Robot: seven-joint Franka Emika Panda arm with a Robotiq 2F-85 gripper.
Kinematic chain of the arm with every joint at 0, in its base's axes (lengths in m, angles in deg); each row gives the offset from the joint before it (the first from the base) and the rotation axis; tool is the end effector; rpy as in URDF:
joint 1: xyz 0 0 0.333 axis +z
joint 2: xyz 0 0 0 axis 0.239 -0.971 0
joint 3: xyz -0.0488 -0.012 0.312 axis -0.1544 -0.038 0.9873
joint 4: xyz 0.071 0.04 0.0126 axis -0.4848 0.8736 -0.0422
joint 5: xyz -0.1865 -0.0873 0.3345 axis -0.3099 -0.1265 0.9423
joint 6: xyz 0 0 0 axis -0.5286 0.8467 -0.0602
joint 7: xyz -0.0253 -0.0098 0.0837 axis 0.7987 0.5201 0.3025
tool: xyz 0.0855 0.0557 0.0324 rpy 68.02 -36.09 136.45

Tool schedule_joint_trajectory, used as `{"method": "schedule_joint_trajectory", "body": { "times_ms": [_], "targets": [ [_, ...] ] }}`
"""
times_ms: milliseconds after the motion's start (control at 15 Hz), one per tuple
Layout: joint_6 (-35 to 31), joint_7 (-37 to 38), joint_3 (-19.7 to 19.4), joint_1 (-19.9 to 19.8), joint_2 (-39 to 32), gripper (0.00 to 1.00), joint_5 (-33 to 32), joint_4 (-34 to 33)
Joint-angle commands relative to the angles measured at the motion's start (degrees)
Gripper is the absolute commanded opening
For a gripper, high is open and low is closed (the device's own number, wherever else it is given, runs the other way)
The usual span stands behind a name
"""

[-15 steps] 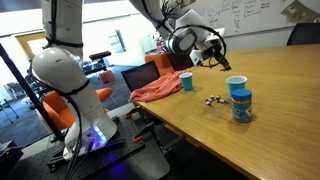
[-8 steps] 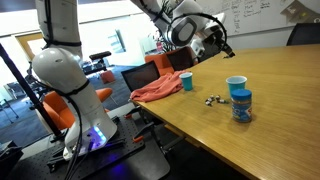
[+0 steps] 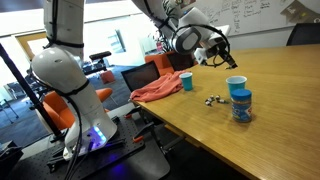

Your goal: Put a sweet in the cup that's near the jar

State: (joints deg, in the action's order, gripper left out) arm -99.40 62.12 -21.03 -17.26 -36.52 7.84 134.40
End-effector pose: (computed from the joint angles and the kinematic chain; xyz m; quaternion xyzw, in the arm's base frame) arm 0.5989 -0.1124 0.2467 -0.9102 0.2683 -0.3153 0.0112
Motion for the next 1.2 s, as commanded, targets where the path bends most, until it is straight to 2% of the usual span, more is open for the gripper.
{"method": "schedule_joint_trajectory", "body": {
  "times_ms": [0,400,533,733,933,1133],
  "targets": [
    [1.69,0.22,0.08,-0.29,-1.71,0.51,1.57,-2.25],
    [1.47,-0.08,0.52,0.08,-0.85,0.97,1.75,-1.39],
    [3.34,1.21,-1.78,2.87,2.02,1.00,1.94,1.19],
    [7.38,0.42,1.80,0.89,8.25,1.00,2.56,5.22],
    [15.33,3.25,-3.92,6.15,15.24,1.00,1.04,9.60],
    [23.17,8.72,-9.54,10.12,20.21,1.00,-4.29,11.88]
  ]
}}
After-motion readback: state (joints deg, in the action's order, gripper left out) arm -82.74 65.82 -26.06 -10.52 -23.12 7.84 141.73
